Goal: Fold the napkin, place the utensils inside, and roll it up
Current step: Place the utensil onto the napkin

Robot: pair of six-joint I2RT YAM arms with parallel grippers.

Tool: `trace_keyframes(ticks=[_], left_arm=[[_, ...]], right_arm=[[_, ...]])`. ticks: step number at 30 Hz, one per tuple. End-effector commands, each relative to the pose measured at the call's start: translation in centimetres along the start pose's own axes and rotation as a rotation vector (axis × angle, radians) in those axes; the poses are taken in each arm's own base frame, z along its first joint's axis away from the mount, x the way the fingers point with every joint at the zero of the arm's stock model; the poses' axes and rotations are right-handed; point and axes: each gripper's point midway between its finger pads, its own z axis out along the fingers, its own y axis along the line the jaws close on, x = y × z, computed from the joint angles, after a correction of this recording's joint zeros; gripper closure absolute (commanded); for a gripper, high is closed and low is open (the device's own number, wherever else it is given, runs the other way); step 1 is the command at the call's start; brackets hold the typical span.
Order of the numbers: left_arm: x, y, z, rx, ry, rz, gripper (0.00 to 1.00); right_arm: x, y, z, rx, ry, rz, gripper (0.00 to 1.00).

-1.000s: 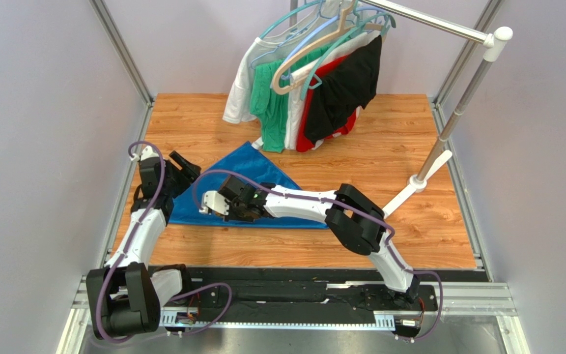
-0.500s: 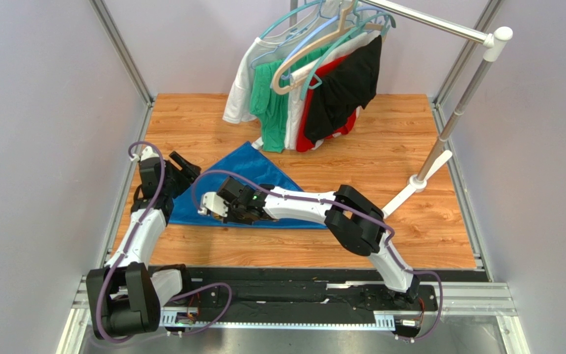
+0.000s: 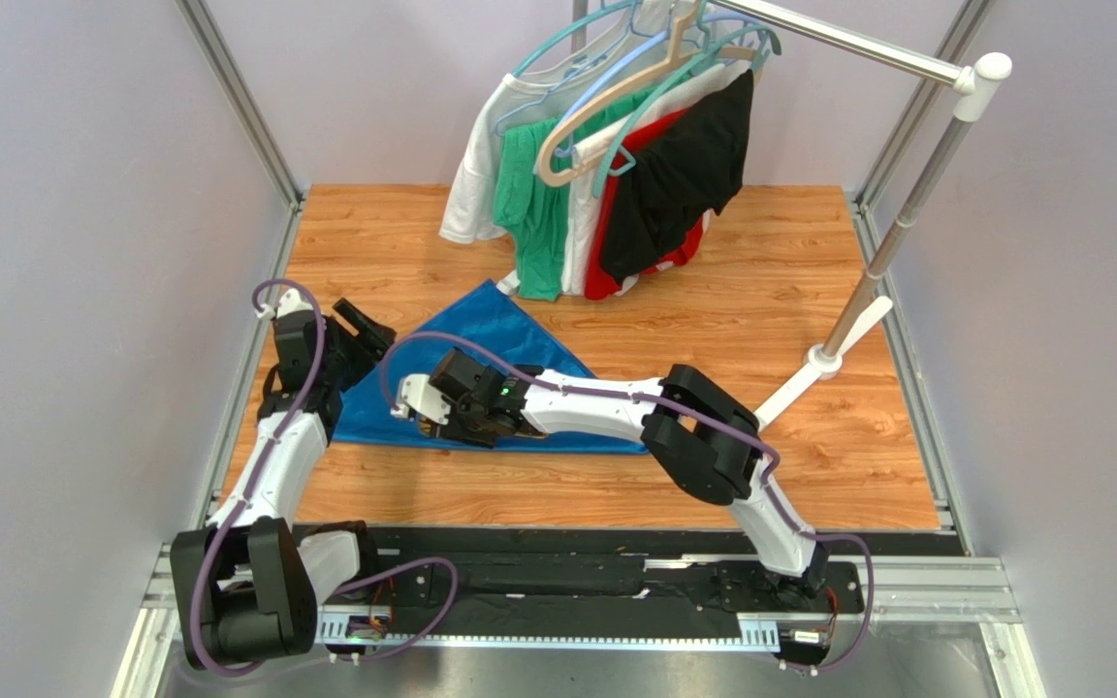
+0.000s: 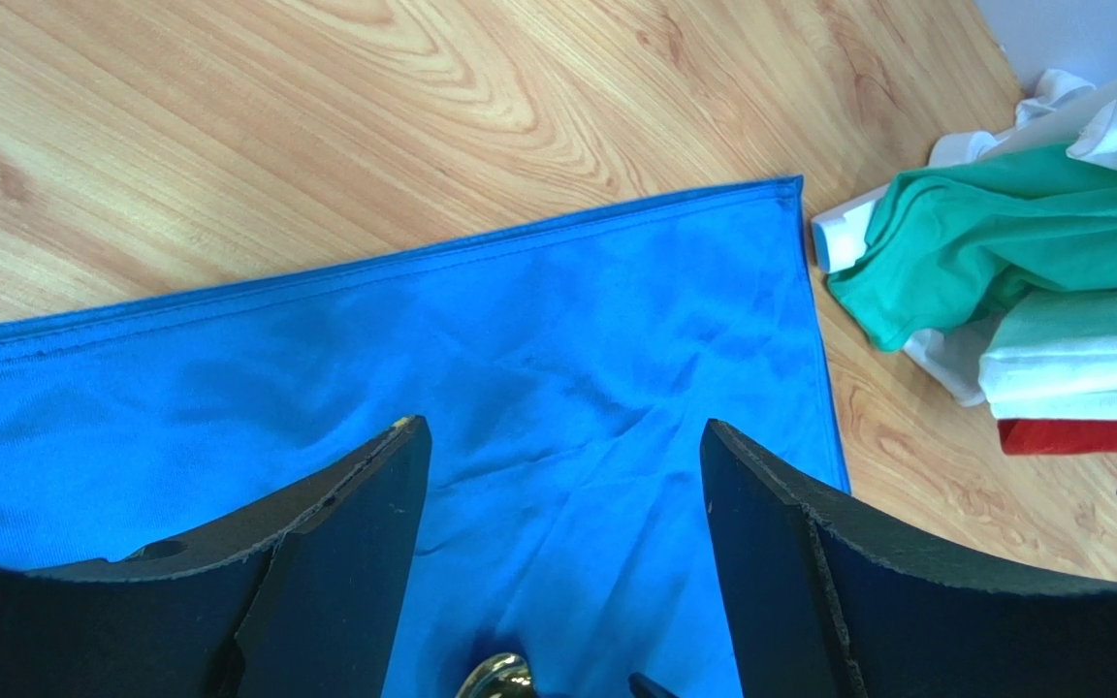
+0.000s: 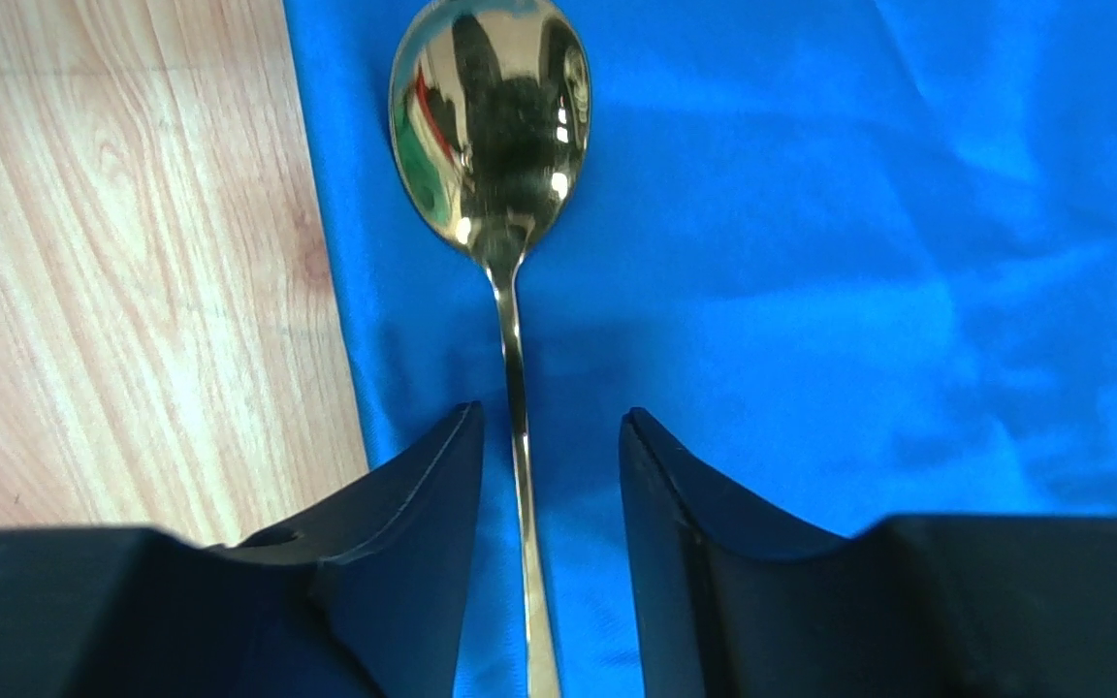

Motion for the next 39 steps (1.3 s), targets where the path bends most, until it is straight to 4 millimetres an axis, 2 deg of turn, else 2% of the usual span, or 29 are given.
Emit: trace_keyframes(ticks=[1,2,3,4,5,6,7,9,10,11,13,14,15,16,18,19,23,25,32,38,39], left_arm=[[-0.9,-0.4,-0.5,0.012,-0.027,-0.004,0.22],[-0.8,-0.3,-0.5,0.011,-0.026,-0.003,0.22],[-0.9,-0.3,-0.6,0.01,-0.028,0.002,0.22],[-0.9,-0.3,-0.6,0.009,-0.029,0.008,0.22],[-0.9,-0.3,-0.7,0.01,-0.028,0.015,0.22],[-0.9,-0.2,-0.8,0.006,-0.031,0.026,0.23],[-0.8,0.0,-0.8,0.004,-0.031,0.041,0.23],[-0.7,-0.1,-1.1,0.009,-0.034,0.054,0.24],[-0.3,-0.2,-1.2,0.015,-0.027,0.073,0.24],[0.0,-0.4,-1.5,0.02,-0.024,0.086,0.25],[1.5,-1.0,-1.6,0.036,0.005,0.145,0.25],[2.1,-1.2,-1.9,0.043,0.016,0.164,0.25],[2.5,-1.2,-2.1,0.046,0.022,0.177,0.25],[2.9,-1.1,-2.2,0.044,0.027,0.183,0.26],[3.5,-0.7,-2.9,0.035,0.04,0.199,0.27],[3.8,-0.3,-3.2,0.025,0.049,0.199,0.27],[7.2,1.0,-3.7,0.006,0.148,0.218,0.29],[8.3,1.7,-3.6,-0.004,0.177,0.238,0.3],[9.5,1.8,-2.5,0.0,0.25,0.235,0.35],[10.5,2.2,-1.8,-0.021,0.321,0.236,0.45],[10.7,2.1,-1.8,-0.015,0.329,0.238,0.49]], right_arm=[[-2.1,-3.0,-4.1,0.092,-0.1,0.096,0.55],[-1.9,-3.4,-4.8,0.104,-0.11,0.116,0.53],[-0.7,-3.5,-5.2,0.122,-0.102,0.134,0.53],[-1.1,-4.5,-7.2,0.155,-0.139,0.172,0.52],[-0.8,-4.7,-8.1,0.171,-0.151,0.195,0.51],[0.9,-4.6,-8.4,0.189,-0.128,0.22,0.51],[0.9,-5.5,-10.4,0.224,-0.156,0.25,0.5],[2.6,-6.2,-11.8,0.295,-0.137,0.346,0.5],[4.5,-6.1,-12.0,0.312,-0.104,0.384,0.5],[4.6,-6.5,-13.4,0.341,-0.129,0.457,0.5],[7.3,-6.4,-13.9,0.375,-0.095,0.526,0.5],[7.5,-6.4,-15.0,0.386,-0.118,0.549,0.5],[7.9,-6.4,-15.2,0.41,-0.13,0.608,0.5],[9.3,-6.0,-15.0,0.411,-0.11,0.625,0.5],[9.4,-6.4,-16.0,0.433,-0.152,0.68,0.5],[10.4,-6.3,-15.9,0.434,-0.143,0.7,0.5],[10.9,-6.8,-16.7,0.431,-0.207,0.741,0.5],[11.0,-7.1,-17.2,0.435,-0.227,0.742,0.5],[11.4,-6.3,-17.5,0.408,-0.255,0.748,0.5],[11.8,-6.0,-17.9,0.41,-0.281,0.774,0.5],[11.9,-5.9,-17.9,0.411,-0.28,0.776,0.5]])
